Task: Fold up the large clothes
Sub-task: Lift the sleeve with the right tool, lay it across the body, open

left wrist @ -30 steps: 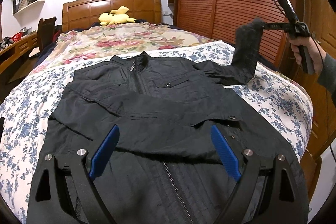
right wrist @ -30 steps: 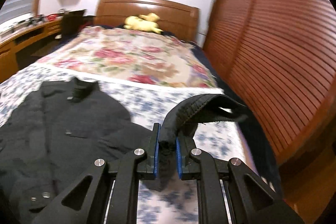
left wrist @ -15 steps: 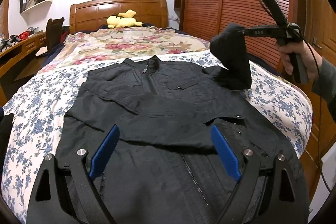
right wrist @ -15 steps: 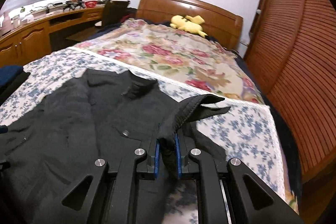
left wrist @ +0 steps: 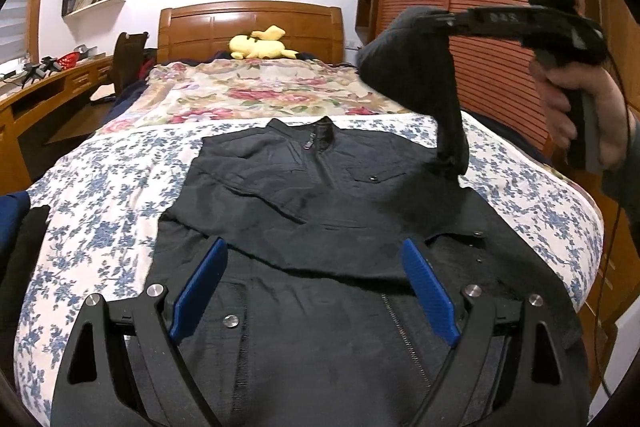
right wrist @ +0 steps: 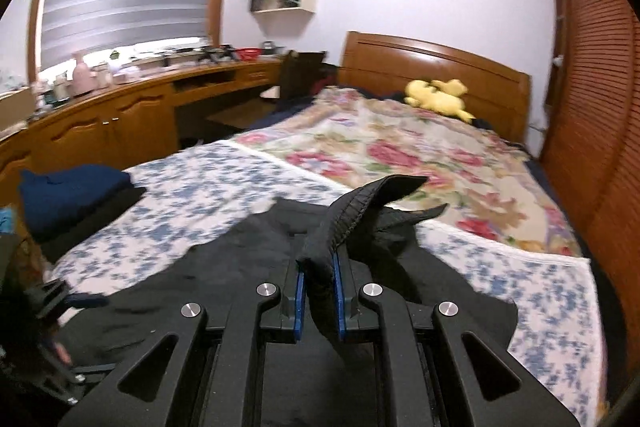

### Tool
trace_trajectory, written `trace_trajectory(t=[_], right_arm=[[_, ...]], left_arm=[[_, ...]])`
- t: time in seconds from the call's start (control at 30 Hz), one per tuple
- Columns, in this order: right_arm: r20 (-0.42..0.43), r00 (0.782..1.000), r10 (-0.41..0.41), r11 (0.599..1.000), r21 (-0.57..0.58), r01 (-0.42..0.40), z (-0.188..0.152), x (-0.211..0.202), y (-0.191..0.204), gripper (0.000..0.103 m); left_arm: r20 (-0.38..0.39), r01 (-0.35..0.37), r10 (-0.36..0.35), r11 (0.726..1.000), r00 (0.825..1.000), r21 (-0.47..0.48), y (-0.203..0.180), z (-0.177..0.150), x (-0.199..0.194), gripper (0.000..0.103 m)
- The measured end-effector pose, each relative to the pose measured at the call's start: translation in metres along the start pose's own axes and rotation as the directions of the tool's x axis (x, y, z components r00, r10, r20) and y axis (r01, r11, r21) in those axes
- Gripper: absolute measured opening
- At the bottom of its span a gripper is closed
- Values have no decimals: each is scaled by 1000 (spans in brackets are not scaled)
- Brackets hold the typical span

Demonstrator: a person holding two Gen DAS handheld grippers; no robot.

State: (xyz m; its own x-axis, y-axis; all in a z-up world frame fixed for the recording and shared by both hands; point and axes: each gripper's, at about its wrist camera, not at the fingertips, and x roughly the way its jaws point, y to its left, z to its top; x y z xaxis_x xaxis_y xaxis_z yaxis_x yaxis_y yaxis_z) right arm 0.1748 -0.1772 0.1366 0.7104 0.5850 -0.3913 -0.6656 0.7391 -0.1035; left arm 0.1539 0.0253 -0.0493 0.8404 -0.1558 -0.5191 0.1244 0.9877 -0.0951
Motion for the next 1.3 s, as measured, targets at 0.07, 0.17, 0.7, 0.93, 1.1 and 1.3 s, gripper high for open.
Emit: trace_trajectory(t=[0.07, 0.17, 0.7, 0.93, 1.1, 1.3], right_arm=[[-12, 1000, 29, 1000, -9, -29, -11, -2, 2, 11], [-50, 997, 65, 998, -2, -65, -33, 0, 0, 11], [-220, 961, 168, 983, 103, -149, -154, 19, -3, 12], [-274, 950, 148, 989, 71, -133, -148, 17, 23, 21], [-244, 959, 143, 989, 60, -132, -139, 2, 29, 36], [-206, 972, 116, 991, 87, -99, -142, 5, 21, 37]], left_arm=[[4, -6, 6, 1000, 1000, -6, 4, 0, -2, 89], [6, -12, 12, 1000, 1000, -16, 10, -1, -4, 89], [4, -34, 34, 999, 999, -26, 19, -1, -2, 89], [0, -38, 38, 999, 999, -22, 19, -1, 0, 89], [-2, -40, 40, 999, 999, -21, 19, -2, 0, 89], [-2, -45, 45, 999, 999, -21, 24, -4, -2, 89]])
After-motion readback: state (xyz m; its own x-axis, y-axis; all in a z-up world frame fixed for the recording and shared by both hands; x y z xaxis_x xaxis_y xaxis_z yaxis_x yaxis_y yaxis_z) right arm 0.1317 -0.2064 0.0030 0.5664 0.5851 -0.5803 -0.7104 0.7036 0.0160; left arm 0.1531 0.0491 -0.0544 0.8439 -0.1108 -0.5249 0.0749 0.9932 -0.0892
